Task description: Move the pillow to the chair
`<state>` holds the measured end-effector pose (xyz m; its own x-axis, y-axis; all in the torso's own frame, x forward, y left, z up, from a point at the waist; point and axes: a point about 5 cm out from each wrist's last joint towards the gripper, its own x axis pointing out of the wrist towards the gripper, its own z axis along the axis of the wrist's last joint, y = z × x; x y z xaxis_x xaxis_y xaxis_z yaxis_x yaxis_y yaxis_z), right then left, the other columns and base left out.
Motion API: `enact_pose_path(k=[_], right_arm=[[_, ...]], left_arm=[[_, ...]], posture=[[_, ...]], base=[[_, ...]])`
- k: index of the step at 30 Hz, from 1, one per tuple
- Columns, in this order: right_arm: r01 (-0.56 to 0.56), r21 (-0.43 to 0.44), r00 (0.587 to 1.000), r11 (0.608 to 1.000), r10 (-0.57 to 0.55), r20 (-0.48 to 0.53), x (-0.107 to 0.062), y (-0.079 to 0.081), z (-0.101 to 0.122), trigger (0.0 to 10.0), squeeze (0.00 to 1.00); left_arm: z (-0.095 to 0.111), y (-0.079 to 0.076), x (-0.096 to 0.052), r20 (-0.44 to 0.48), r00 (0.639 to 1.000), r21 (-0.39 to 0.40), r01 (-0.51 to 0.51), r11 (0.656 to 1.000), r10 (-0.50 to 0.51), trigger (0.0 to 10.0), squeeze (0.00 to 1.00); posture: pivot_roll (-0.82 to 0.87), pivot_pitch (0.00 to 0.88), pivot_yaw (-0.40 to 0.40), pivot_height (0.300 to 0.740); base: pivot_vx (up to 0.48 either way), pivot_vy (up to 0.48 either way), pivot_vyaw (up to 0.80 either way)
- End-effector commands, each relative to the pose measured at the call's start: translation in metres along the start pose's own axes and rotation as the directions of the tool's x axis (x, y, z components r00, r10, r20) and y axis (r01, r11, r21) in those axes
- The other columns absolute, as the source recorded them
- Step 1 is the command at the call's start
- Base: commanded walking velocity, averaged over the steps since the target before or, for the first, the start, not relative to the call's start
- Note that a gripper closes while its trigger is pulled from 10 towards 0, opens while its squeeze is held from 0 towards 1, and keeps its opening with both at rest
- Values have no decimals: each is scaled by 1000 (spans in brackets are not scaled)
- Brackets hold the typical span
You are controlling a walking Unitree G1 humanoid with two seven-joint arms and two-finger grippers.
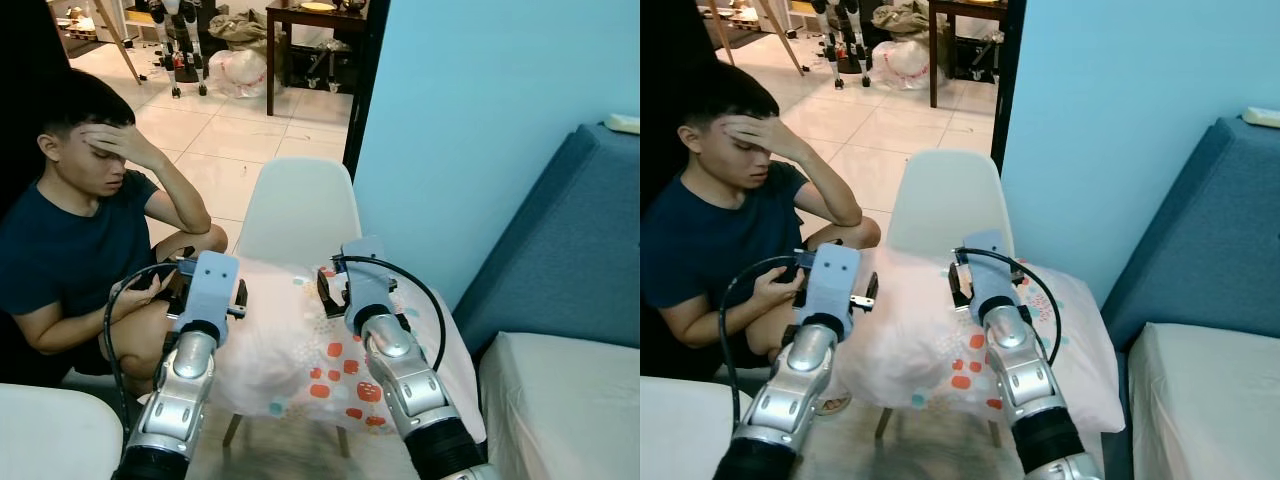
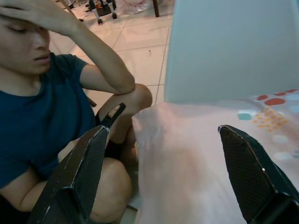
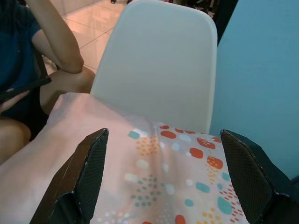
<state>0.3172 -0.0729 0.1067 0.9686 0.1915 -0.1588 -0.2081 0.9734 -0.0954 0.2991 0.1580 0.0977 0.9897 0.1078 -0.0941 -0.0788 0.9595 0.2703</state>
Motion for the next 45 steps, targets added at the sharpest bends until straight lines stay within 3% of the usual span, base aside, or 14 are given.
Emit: enact_pose_path(k=[1, 9, 21, 24, 35, 45], right_arm=[[5, 13, 1000, 1000, -5, 7, 2, -2, 2, 10000, 0], [7, 12, 1000, 1000, -7, -26, 6, -5, 2, 10000, 0], [35, 46, 999, 998, -34, -17, 12, -24, 12, 10000, 0], [37, 90, 999, 995, -36, -21, 14, -25, 15, 10000, 0], [65, 31, 995, 997, -63, -72, 15, -38, 12, 10000, 0], [57, 43, 996, 997, -54, -67, 18, -32, 16, 10000, 0]], left_arm=[[0, 1, -1, 5, 1000, -1, 5, 1000, -5, 10000, 0], [-1, 9, 2, 2, 1000, 4, 5, 1000, -5, 10000, 0], [10, 0, 10, 31, 999, 1, 12, 1000, -12, 10000, 0], [9, 1, 10, 19, 1000, -10, 3, 1000, -3, 10000, 0], [12, 0, 18, -1, 1000, -44, 6, 999, -7, 10000, 0], [17, 2, 17, 25, 1000, -62, 9, 998, -7, 10000, 0]], posture=[[105, 0, -90, 740], [80, 13, -73, 740], [40, 27, -92, 740], [38, 29, -97, 740], [9, 56, -66, 740], [22, 73, -58, 740]], base=[[0, 0, 0], [0, 0, 0], [0, 0, 0], [0, 0, -621], [0, 0, -800], [0, 0, -800]])
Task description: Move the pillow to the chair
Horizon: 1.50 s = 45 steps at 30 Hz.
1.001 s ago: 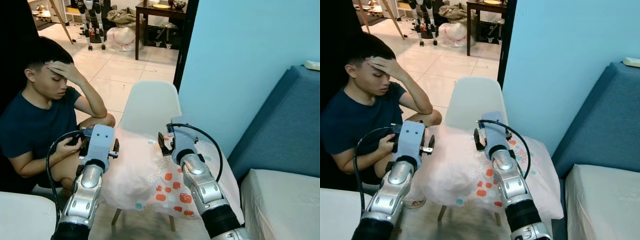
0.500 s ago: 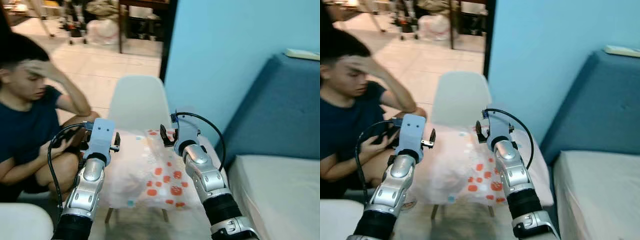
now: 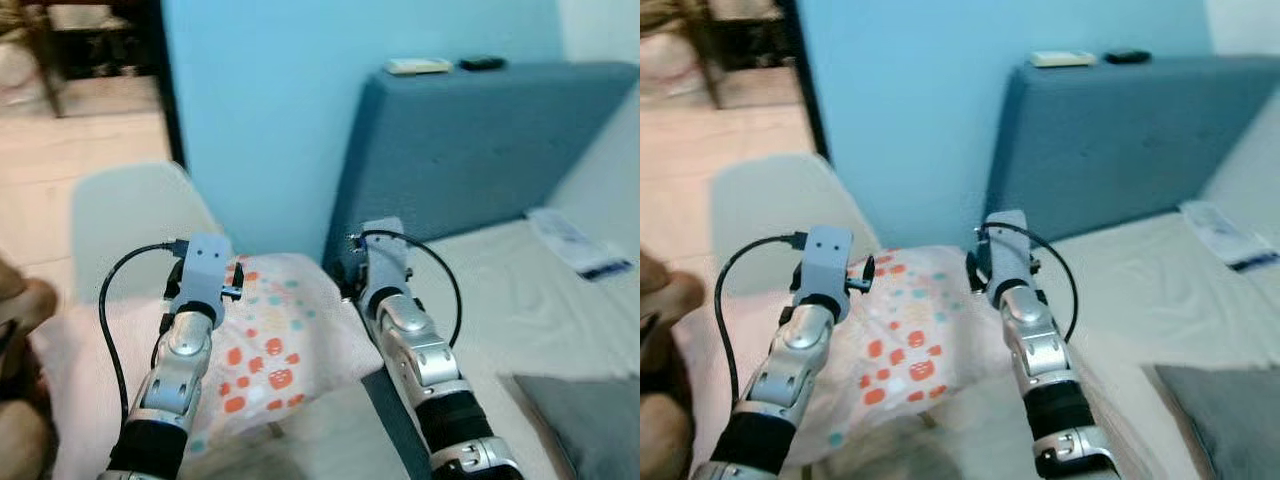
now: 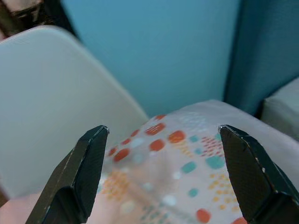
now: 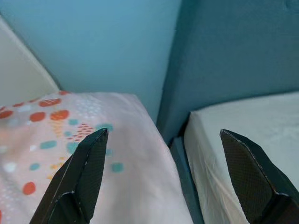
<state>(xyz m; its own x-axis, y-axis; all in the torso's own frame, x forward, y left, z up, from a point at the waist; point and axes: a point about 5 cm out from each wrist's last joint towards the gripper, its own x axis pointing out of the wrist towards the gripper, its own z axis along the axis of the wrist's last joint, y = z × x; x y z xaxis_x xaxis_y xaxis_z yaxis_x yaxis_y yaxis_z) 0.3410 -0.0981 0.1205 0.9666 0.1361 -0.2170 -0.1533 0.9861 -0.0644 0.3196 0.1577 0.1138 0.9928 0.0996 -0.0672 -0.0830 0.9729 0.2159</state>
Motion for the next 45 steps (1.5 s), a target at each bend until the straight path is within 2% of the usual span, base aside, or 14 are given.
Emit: enact_pose_path(k=[1, 8, 14, 35, 45], right_arm=[[6, 4, 1000, 1000, -6, -2, 1, -1, 2, 10000, 0], [-5, 7, 1000, 1000, 5, 1, 2, 1, 4, 10000, 0], [-1, 4, 1000, 1000, 1, -3, 2, -1, 4, 10000, 0], [-12, -2, 1000, 1000, 12, -11, -1, 1, 2, 10000, 0], [10, 6, 1000, 1000, -10, 0, 0, 0, 2, 10000, 0]], left_arm=[[0, 0, -2, -4, 1000, -6, 6, 1000, -6, 10000, 0], [5, 1, 1, 19, 1000, -23, 19, 1000, -19, 10000, 0], [6, -1, 2, 11, 1000, -68, 27, 997, -26, 10000, 0], [5, -10, 0, 2, 996, -82, 84, 993, -84, 10000, 0], [10, -10, 0, 36, 994, -67, 102, 993, -100, 10000, 0]], posture=[[22, 73, -58, 740], [22, 71, -54, 740], [22, 69, -49, 740], [13, 82, -51, 740], [19, 77, -53, 740]], base=[[0, 0, -800], [0, 0, -800], [0, 0, -800], [0, 0, -800], [0, 0, -800]])
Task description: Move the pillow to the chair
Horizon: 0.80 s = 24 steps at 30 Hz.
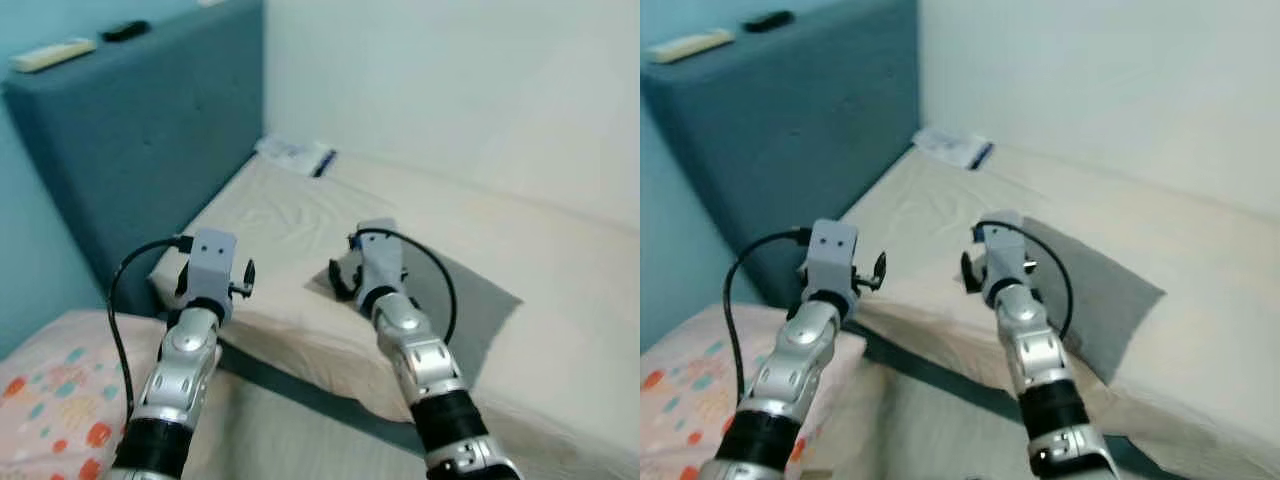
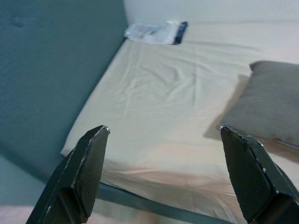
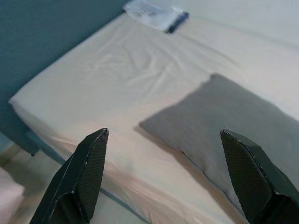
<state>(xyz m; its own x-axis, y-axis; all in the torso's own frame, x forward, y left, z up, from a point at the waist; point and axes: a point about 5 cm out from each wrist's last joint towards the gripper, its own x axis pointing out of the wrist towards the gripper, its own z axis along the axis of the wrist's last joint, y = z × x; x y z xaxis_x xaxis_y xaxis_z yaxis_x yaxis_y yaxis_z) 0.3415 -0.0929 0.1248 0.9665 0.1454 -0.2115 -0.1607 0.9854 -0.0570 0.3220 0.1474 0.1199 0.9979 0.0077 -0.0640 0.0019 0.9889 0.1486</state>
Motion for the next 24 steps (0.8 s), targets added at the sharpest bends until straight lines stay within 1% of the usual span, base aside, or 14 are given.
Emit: enact_pose_path(k=[1, 6, 9, 12, 14, 16, 19, 20, 21, 23, 24], right_arm=[[19, 0, 1000, 1000, -19, -6, 0, -5, -3, 10000, 0], [21, -4, 1000, 1000, -21, -4, -1, -7, -3, 10000, 0], [12, -6, 999, 1000, -12, 39, -1, -7, 2, 10000, 0], [5, -29, 999, 1000, -3, 46, -2, -6, 3, 10000, 0], [5, -29, 999, 1000, -3, 46, -2, -6, 3, 10000, 0], [6, -46, 999, 999, -4, 50, -5, -7, 2, 10000, 0], [11, -47, 998, 999, -8, 60, -7, -8, 3, 10000, 0], [18, -52, 996, 998, -13, 83, -10, -10, 4, 10000, 0], [18, -52, 996, 998, -13, 83, -10, -10, 4, 10000, 0], [25, -62, 986, 998, -15, 165, -14, -13, 10, 10000, 0], [25, -62, 986, 998, -15, 165, -14, -13, 10, 10000, 0]], left_arm=[[1, -2, -1, 12, 1000, -6, 11, 1000, -11, 10000, 0], [2, -3, 0, 11, 1000, -10, 6, 1000, -6, 10000, 0], [3, -2, 0, 33, 999, -14, -8, 1000, 9, 10000, 0], [3, -1, -1, 38, 999, -5, -13, 1000, 13, 10000, 0], [3, -1, -1, 38, 999, -5, -13, 1000, 13, 10000, 0], [1, 3, -4, 34, 999, 4, -18, 1000, 18, 10000, 0], [-1, 6, -5, 30, 999, 7, -22, 1000, 22, 10000, 0], [-3, 8, -7, 25, 999, 0, -34, 999, 34, 10000, 0], [-3, 8, -7, 25, 999, 0, -34, 999, 34, 10000, 0], [-3, 10, -10, 39, 998, -19, -42, 999, 43, 10000, 0], [-3, 10, -10, 39, 998, -19, -42, 999, 43, 10000, 0]], posture=[[19, 77, -53, 740], [14, 72, -49, 740], [16, 70, -51, 740], [19, 70, -53, 740], [19, 70, -53, 740], [16, 72, -49, 740], [15, 70, -48, 740], [13, 69, -46, 740], [13, 69, -46, 740], [14, 73, -46, 740], [14, 73, -46, 740]], base=[[0, 0, -800], [0, 0, -800], [0, 0, -800], [0, 0, -800], [0, 0, -800], [0, 0, -800], [0, 0, -800], [0, 0, -800], [0, 0, -800], [0, 0, -800], [0, 0, -800]])
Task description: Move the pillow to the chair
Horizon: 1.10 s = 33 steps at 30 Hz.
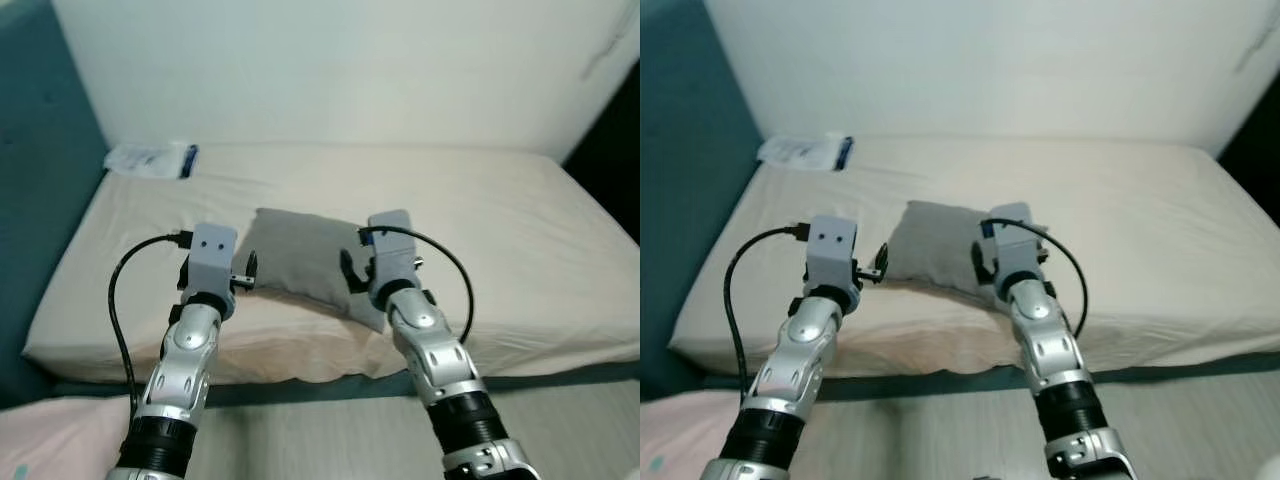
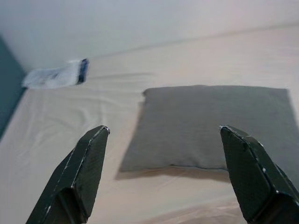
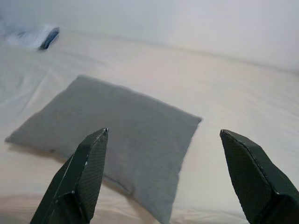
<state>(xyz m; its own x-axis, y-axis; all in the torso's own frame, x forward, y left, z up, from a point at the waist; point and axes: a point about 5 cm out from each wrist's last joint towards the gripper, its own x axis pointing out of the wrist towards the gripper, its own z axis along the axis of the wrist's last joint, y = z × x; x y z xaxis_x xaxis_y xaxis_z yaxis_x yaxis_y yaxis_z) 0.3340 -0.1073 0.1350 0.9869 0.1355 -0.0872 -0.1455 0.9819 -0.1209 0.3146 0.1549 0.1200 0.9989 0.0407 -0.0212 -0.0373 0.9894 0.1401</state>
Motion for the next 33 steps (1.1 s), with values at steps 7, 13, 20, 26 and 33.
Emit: enact_pose_path(k=[7, 13, 20, 26, 33], right_arm=[[-13, -17, 991, 1000, 15, 136, -6, 4, 15, 10000, 0], [-36, -28, 993, 999, 39, 111, -5, 8, 14, 10000, 0], [-51, -36, 991, 998, 55, 120, -5, 10, 13, 10000, 0], [-49, -43, 991, 998, 54, 122, -3, 6, 15, 10000, 0], [-48, -41, 992, 998, 52, 115, -4, 5, 13, 10000, 0]], left_arm=[[0, 5, -5, 7, 1000, -27, -6, 1000, 6, 10000, 0], [8, 3, -5, 56, 998, -76, 17, 997, -13, 10000, 0], [13, -2, -8, 90, 995, -94, 38, 995, -29, 10000, 0], [16, -4, -7, 100, 994, -107, 44, 993, -34, 10000, 0], [14, -5, -8, 97, 995, -110, 45, 993, -35, 10000, 0]], posture=[[13, 75, -45, 740], [12, 72, -48, 740], [9, 37, -46, 740], [2, 42, -48, 740], [0, 46, -50, 740]], base=[[0, 0, -664], [0, 0, 0], [402, 0, 0], [471, 0, 0], [468, 0, 0]])
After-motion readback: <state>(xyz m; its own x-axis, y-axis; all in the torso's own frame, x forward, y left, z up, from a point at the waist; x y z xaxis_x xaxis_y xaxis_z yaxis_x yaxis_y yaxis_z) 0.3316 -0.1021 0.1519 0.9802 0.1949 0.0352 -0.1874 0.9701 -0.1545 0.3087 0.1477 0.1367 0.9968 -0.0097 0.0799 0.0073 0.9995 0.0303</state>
